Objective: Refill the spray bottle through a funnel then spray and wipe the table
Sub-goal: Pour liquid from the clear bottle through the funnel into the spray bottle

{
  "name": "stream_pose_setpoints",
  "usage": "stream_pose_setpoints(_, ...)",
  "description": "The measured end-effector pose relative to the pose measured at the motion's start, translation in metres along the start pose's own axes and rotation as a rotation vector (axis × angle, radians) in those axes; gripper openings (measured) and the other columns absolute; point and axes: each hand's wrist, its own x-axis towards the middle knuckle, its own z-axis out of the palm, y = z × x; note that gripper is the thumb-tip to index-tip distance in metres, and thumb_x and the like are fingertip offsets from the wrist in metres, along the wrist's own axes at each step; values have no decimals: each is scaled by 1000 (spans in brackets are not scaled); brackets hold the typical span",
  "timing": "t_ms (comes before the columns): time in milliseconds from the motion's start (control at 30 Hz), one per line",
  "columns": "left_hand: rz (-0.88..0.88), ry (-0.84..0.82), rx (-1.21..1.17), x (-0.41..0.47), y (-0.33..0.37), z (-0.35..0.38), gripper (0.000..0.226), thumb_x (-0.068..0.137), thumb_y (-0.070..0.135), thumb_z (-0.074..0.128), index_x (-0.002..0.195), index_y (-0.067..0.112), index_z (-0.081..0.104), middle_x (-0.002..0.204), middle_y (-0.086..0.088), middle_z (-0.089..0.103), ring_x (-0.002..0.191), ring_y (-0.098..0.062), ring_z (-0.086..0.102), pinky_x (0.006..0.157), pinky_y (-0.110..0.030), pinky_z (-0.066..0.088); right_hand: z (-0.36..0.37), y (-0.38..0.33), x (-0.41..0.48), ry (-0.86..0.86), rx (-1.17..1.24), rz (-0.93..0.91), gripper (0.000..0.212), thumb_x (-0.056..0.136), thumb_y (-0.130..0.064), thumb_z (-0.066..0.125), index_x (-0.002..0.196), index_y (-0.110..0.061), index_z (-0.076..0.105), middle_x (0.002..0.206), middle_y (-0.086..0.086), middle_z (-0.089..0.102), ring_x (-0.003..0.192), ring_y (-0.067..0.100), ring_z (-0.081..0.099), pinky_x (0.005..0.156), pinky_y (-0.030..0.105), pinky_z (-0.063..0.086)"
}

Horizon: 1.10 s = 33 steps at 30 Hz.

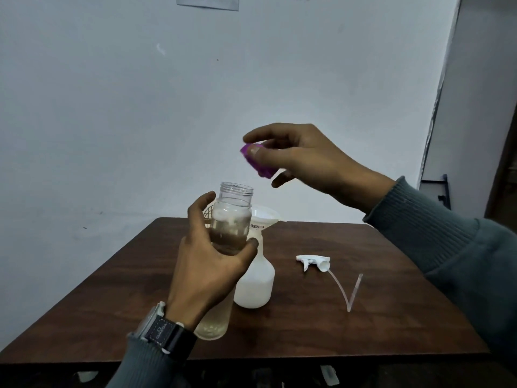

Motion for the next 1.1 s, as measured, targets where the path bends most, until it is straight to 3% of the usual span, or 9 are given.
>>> stream_pose_setpoints(100, -3, 7, 22, 4, -2, -5, 88, 75, 25, 87, 144, 42, 33, 87, 47, 63, 80, 11, 68, 71, -18, 52, -1, 20, 2, 124, 213, 206, 23, 101, -20, 56, 114, -10, 72, 95, 9, 70, 74, 22, 68, 63, 34, 61)
stream_pose_setpoints(200, -15, 19, 47, 8, -5, -8, 87, 75, 26, 86, 142, 41, 34, 86, 42, 65, 74, 5, 70, 76, -33, 60, -1, 54, -2, 217, 210, 420, 27, 96, -18, 46, 96, -6, 70, 78, 13, 68, 59, 25, 58, 50, 28, 50)
stream_pose_setpoints(300, -30, 25, 69, 11, -10, -10, 85, 73, 31, 86, 141, 42, 35, 84, 37, 67, 70, 3, 70, 75, -39, 62, 1, 92, -10, 252, 76, 558, 28, 93, -27, 52, 94, -5, 69, 67, 10, 72, 49, 24, 57, 46, 25, 43)
stream_pose_setpoints(367, -39, 33, 90, 14, -15, -10, 84, 73, 33, 86, 140, 42, 36, 79, 22, 72, 72, 3, 70, 75, -37, 61, 4, 111, -15, 245, 36, 627, 31, 94, -35, 60, 93, -6, 69, 64, 8, 72, 45, 22, 56, 44, 24, 40)
stream_pose_setpoints(500, -63, 17, 143, 23, -25, -11, 89, 73, 30, 88, 143, 41, 34, 90, 13, 70, 82, -5, 72, 81, -42, 61, 16, 129, -25, 133, 131, 759, 30, 94, -34, 67, 91, -5, 71, 65, 8, 69, 44, 20, 56, 40, 22, 40)
stream_pose_setpoints(600, -68, -6, 174, 29, -31, -9, 91, 74, 31, 88, 144, 42, 31, 92, 12, 70, 85, -9, 72, 84, -46, 61, 24, 134, -25, 73, 273, 793, 31, 95, -36, 66, 89, -6, 70, 67, 8, 68, 46, 21, 57, 38, 22, 39)
stream_pose_setpoints(767, -61, -29, 220, 34, -38, -8, 94, 75, 32, 88, 148, 36, 29, 90, 15, 68, 87, -3, 69, 88, -39, 57, 29, 133, -22, 55, 489, 809, 41, 95, -42, 56, 79, -7, 69, 65, 7, 67, 44, 22, 56, 40, 22, 37)
stream_pose_setpoints(1100, -68, -53, 277, 42, -53, -8, 94, 75, 35, 86, 148, 37, 27, 102, 7, 71, 97, -16, 70, 86, -36, 54, 40, 129, -14, 106, 501, 641, 33, 90, -42, 71, 84, -10, 70, 71, 6, 71, 50, 22, 60, 44, 24, 40)
